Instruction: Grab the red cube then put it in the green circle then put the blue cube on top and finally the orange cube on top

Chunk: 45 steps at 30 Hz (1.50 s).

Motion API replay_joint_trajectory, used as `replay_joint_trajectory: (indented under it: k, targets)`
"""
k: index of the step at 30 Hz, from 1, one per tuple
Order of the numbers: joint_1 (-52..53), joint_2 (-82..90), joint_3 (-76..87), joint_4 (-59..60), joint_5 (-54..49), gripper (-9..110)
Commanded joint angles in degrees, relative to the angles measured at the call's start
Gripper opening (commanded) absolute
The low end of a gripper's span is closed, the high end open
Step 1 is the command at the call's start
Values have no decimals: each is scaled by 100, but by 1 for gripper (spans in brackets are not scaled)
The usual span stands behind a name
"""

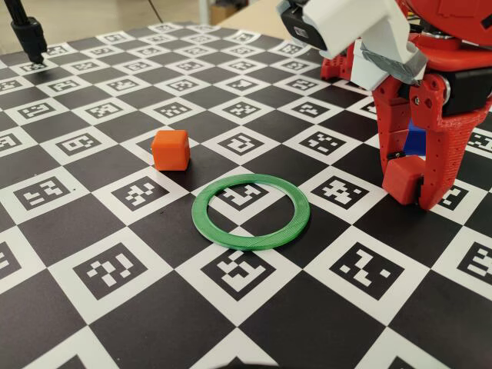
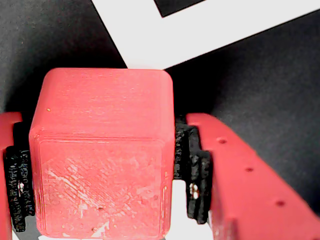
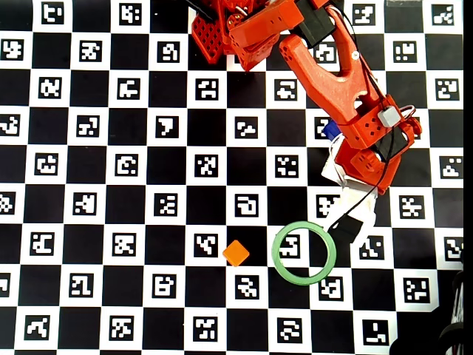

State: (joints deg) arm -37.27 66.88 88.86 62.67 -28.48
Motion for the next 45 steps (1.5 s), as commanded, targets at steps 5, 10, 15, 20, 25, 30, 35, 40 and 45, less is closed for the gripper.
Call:
replay_joint_trajectory:
  k: [5,10,15,20,25,30,35,40,45]
  targets:
    - [-9,167,-396,70,167,8]
    - [97,404,-686,466,448,7]
    - [299,721,-1099,1160,712,7]
    - [554,1028,-1380,1679,896,6]
    - [800,1274,-1828,2268,1160,6]
    - [1125,1345,-2575,2795,1424,5]
    - [1468,747,-3735,3182,1969,5]
    - [1705,0,-4772,3401,2549,5]
    - [1881,-668,-5493,3428,3041,5]
